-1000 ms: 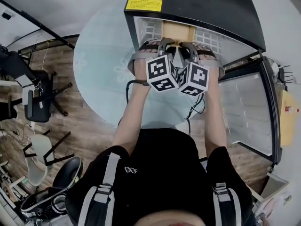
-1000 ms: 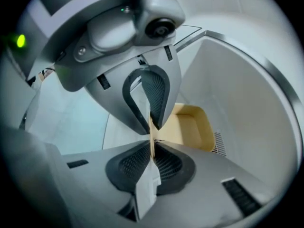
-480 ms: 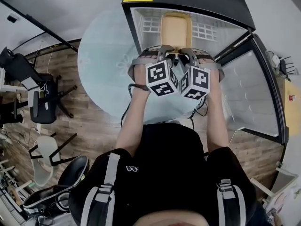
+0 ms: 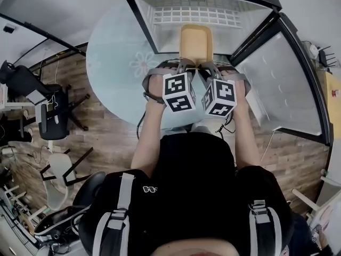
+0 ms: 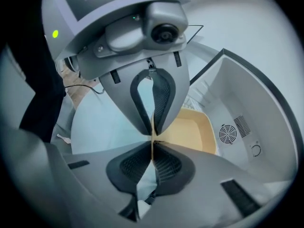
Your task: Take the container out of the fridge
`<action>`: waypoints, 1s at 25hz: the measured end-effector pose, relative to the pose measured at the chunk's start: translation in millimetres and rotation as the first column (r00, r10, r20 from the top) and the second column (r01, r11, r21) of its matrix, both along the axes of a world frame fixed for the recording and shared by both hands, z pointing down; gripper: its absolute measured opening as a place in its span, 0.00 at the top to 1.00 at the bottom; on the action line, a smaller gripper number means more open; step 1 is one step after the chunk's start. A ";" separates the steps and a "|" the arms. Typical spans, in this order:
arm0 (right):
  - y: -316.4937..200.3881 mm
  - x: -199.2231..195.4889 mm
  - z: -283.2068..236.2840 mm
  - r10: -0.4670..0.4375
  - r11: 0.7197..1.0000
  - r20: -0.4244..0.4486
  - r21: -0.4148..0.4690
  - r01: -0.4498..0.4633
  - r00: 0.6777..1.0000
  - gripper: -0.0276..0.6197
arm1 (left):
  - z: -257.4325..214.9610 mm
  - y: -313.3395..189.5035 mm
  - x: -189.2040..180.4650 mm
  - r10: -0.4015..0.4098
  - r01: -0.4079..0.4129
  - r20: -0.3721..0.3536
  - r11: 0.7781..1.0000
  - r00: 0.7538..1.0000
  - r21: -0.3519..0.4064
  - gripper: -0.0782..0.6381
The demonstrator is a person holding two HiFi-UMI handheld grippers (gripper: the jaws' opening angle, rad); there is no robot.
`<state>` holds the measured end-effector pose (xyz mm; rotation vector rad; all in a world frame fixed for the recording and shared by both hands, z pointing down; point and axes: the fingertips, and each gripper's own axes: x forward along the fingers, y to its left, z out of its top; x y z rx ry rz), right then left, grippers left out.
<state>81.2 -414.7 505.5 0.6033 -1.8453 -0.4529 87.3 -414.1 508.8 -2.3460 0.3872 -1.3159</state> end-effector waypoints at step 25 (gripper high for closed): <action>44.5 -4.8 22.8 -0.024 0.998 0.031 -0.056 0.026 0.999 0.92 | 21.4 45.6 -3.4 -0.006 0.007 0.019 0.998 1.000 -0.063 0.84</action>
